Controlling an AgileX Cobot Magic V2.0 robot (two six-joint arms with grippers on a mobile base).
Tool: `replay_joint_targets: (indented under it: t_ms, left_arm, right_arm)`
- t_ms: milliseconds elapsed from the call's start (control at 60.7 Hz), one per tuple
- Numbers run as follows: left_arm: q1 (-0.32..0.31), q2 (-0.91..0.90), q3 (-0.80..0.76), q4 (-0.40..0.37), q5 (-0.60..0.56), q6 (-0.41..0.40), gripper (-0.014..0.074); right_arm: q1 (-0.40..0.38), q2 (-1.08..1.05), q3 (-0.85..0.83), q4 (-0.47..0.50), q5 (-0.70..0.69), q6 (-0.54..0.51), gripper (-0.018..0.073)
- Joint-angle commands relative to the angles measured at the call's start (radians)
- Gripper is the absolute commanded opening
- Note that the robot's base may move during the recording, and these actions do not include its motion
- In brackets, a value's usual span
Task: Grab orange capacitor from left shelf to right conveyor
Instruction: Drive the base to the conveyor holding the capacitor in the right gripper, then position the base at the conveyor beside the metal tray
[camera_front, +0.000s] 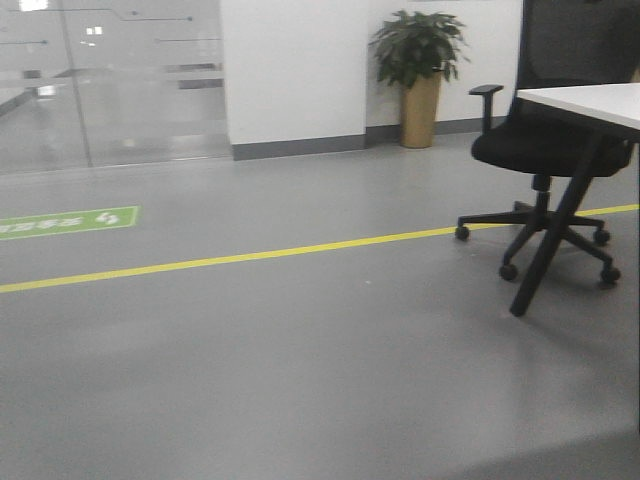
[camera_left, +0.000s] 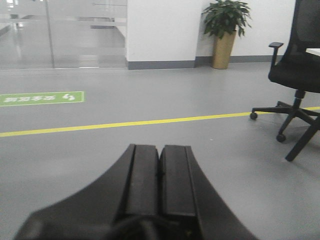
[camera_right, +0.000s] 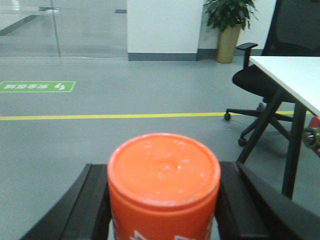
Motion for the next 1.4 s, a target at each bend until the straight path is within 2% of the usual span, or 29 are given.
replay_joint_targets:
  t_ms: [0, 1383]
  left_arm:
    - [0.001, -0.011, -0.003, -0.002, -0.090, -0.002, -0.0127]
    - [0.001, -0.011, -0.003, -0.002, -0.090, -0.002, -0.0127]
  right_arm:
    - [-0.003, 0.011, -0.027, -0.012, -0.092, 0.000, 0.0088]
    - [-0.003, 0.011, -0.027, -0.012, -0.092, 0.000, 0.0088]
